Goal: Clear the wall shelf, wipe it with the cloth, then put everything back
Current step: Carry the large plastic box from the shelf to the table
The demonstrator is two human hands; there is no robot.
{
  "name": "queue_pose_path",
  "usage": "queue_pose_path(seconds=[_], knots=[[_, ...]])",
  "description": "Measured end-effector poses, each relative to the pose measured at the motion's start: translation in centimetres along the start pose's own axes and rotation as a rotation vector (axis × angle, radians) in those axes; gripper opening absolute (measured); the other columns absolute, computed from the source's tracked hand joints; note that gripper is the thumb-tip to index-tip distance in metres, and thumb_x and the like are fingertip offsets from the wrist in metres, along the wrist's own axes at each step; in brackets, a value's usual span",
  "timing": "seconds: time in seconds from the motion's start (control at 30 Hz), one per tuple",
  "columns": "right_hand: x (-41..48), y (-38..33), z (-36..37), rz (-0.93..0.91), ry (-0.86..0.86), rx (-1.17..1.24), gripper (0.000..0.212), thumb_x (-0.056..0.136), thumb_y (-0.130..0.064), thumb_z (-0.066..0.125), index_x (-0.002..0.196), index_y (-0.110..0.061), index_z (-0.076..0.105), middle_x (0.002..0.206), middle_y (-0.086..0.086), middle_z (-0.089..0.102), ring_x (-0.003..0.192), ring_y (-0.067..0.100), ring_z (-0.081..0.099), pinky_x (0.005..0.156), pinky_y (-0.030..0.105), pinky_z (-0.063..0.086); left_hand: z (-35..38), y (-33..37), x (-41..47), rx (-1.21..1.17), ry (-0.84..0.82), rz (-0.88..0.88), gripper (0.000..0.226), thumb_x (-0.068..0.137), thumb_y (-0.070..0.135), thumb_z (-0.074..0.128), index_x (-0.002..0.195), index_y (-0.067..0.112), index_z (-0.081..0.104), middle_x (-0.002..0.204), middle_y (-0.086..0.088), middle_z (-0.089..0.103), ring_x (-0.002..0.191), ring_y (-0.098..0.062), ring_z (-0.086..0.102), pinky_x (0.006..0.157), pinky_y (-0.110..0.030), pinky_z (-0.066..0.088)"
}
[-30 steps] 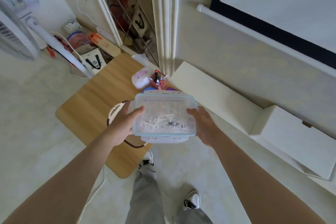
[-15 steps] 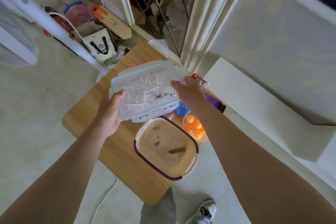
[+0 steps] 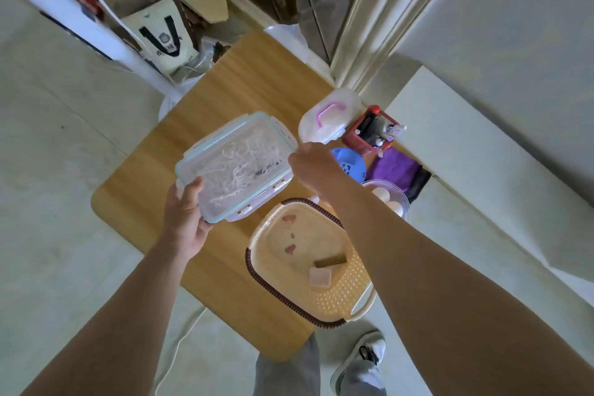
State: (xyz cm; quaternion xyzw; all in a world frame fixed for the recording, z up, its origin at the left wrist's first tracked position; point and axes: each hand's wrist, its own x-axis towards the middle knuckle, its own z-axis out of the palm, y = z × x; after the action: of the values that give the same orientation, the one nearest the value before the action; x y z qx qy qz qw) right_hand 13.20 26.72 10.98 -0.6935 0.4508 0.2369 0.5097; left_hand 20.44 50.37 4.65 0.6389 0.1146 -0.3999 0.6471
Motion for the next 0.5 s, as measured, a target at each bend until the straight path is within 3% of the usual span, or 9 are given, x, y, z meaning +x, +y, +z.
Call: queue_pose_path(seconds=[0.07,0.13,0.2,0.27,0.33,0.43,0.5], knots=[[0.2,0.6,0.1,0.001,-0.032,-0.011,0.016,0.090,-0.006,0.041,0.077,-0.015,0.045,0.078,0.001,0.044,0.066,0.017,0.041,0.054,0.027,0.033,-0.1,-0.8,0.2,0.003,0.057,-0.033,0.050,0.091,0.040,0.065,0.137,0.028,0.051,0.126,-0.016,0.061,0.110,-0.045,0.060,0.066,-0.043,0.045],[0.2,1.2,0.0,-0.006,-0.044,0.008,0.018,0.090,-0.005,0.039,0.080,-0.018,0.046,0.078,0.000,0.045,0.069,0.017,0.043,0.055,0.027,0.033,0.1,-1.5,0.3,-0.022,0.086,-0.061,0.058,0.089,0.041,0.069,0.141,0.026,0.046,0.137,-0.019,0.056,0.121,-0.046,0.058,0.069,-0.045,0.053],[0.2,1.8,-0.1,-0.002,-0.052,0.036,0.020,0.089,-0.004,0.039,0.096,-0.017,0.053,0.078,-0.002,0.047,0.074,0.019,0.047,0.055,0.025,0.034,0.5,-2.1,0.2,-0.046,0.071,-0.058,0.058,0.092,0.037,0.066,0.144,0.024,0.044,0.141,-0.020,0.053,0.125,-0.043,0.057,0.080,-0.053,0.055],[0.4,2.1,-0.2,0.000,-0.073,0.045,0.036,0.089,-0.005,0.039,0.118,-0.018,0.054,0.081,-0.003,0.050,0.073,0.016,0.048,0.055,0.024,0.035,0.8,-2.8,0.3,-0.057,0.056,-0.077,0.052,0.094,0.034,0.063,0.143,0.025,0.045,0.141,-0.019,0.053,0.125,-0.041,0.057,0.087,-0.056,0.050],[0.5,2.0,-0.2,0.000,-0.089,0.041,0.044,0.088,-0.004,0.039,0.129,-0.018,0.052,0.083,-0.004,0.050,0.071,0.011,0.048,0.054,0.024,0.035,0.7,-3.6,0.5,-0.067,0.072,-0.123,0.049,0.094,0.034,0.065,0.139,0.027,0.049,0.139,-0.017,0.055,0.126,-0.040,0.056,0.094,-0.058,0.048],[0.7,2.1,0.0,0.019,-0.119,0.080,0.048,0.088,-0.001,0.038,0.132,-0.015,0.051,0.087,0.001,0.053,0.072,0.012,0.048,0.056,0.024,0.038,-0.1,-4.6,0.7,-0.076,0.108,-0.199,0.059,0.086,0.037,0.076,0.138,0.029,0.049,0.137,-0.013,0.059,0.126,-0.036,0.058,0.100,-0.064,0.047],[0.7,2.1,0.3,0.029,-0.125,0.094,0.048,0.088,0.001,0.038,0.131,-0.014,0.051,0.101,0.010,0.060,0.079,0.015,0.052,0.061,0.025,0.045,-0.6,-5.0,0.9,-0.079,0.124,-0.226,0.063,0.081,0.034,0.081,0.136,0.029,0.051,0.136,-0.013,0.060,0.124,-0.036,0.059,0.098,-0.062,0.050]])
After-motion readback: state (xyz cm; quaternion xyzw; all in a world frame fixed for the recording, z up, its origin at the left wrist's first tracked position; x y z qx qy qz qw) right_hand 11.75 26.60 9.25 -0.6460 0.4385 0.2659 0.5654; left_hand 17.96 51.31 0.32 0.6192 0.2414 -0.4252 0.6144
